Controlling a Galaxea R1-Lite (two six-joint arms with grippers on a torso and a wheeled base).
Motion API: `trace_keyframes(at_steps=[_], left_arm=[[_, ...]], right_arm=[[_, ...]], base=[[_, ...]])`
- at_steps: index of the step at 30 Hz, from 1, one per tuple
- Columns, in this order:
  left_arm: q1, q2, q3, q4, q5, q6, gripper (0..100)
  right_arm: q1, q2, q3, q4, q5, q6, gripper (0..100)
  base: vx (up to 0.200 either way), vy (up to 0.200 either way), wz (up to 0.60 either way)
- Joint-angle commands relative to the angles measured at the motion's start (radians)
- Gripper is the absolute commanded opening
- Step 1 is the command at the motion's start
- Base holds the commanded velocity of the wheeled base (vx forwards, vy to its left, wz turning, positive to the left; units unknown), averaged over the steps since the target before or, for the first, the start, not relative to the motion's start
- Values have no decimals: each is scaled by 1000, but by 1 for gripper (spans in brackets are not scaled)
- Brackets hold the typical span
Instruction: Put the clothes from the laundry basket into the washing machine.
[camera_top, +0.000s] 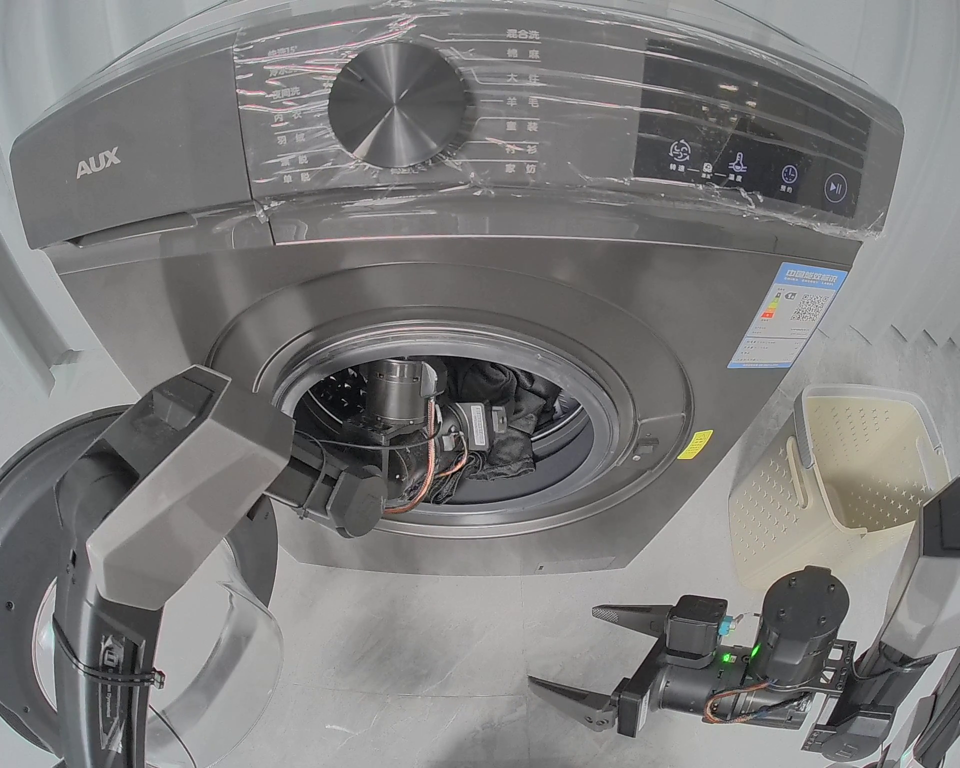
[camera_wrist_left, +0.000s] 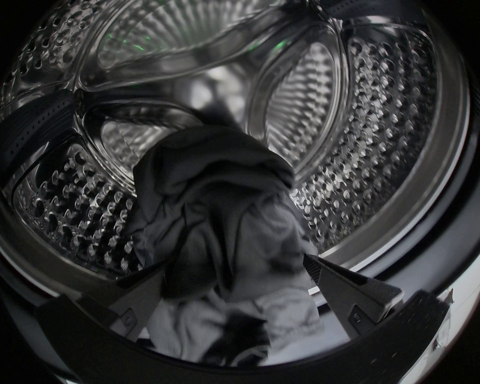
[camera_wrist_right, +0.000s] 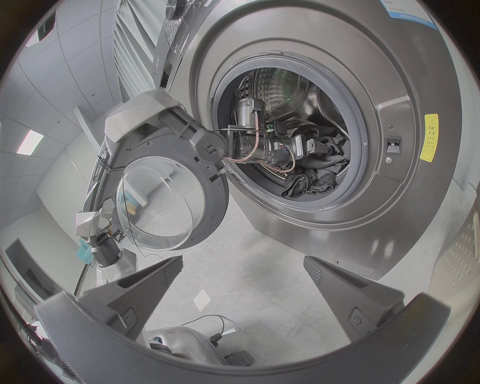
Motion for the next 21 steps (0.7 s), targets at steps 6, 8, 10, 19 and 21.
trace_keyframes(at_steps=[6, 8, 10, 19, 21], left_arm=[[-32, -71, 168, 28, -26, 29, 100], [-31, -43, 176, 24, -25, 31, 100], [-28, -19, 171, 21, -23, 31, 100], [-23, 49, 122, -12, -25, 37, 0], [-23, 66, 93, -45, -25, 34, 0]], right_arm=[[2, 1, 1, 0, 1, 0, 100], [2, -1, 1, 0, 1, 1, 100], [2, -1, 1, 0, 1, 1, 100], [2, -1, 1, 0, 1, 1, 100], [2, -1, 1, 0, 1, 1, 100]], base=[[0, 0, 0], [0, 0, 0], [0, 0, 0], [0, 0, 0], [0, 0, 0]])
